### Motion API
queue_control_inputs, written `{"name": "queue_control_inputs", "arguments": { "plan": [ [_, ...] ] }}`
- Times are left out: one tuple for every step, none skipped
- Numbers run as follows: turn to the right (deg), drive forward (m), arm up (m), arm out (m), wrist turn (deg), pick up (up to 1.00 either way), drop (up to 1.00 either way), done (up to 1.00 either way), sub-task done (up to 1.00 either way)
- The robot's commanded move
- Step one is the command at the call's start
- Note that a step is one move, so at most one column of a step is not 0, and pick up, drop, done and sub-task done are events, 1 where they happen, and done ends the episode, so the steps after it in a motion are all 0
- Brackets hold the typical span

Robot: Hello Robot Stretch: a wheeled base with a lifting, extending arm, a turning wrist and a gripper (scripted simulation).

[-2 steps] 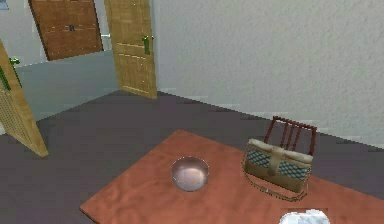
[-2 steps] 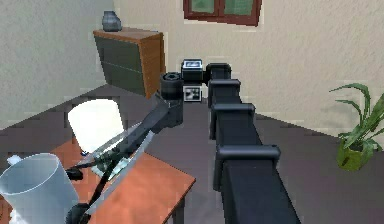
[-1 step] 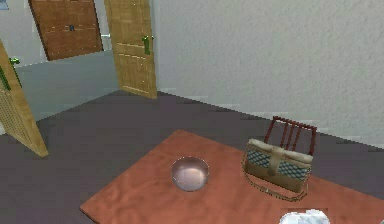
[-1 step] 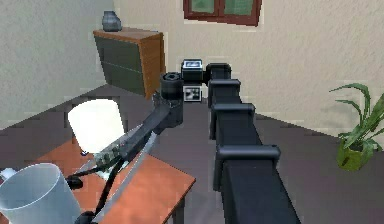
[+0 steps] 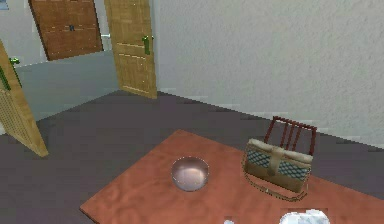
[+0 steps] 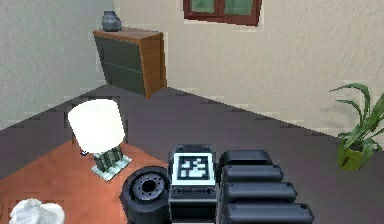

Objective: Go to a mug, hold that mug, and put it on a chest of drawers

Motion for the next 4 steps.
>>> {"name": "queue_control_inputs", "arguments": {
  "plan": [
    [-45.0, 0.00, 0.00, 0.00, 0.0, 0.00, 0.00, 0.00, 0.00],
    [-45.0, 0.00, 0.00, 0.00, 0.0, 0.00, 0.00, 0.00, 0.00],
    [-45.0, 0.00, 0.00, 0.00, 0.0, 0.00, 0.00, 0.00, 0.00],
    [-9.0, 0.00, 0.00, 0.00, 0.0, 0.00, 0.00, 0.00, 0.00]
  ]
}}
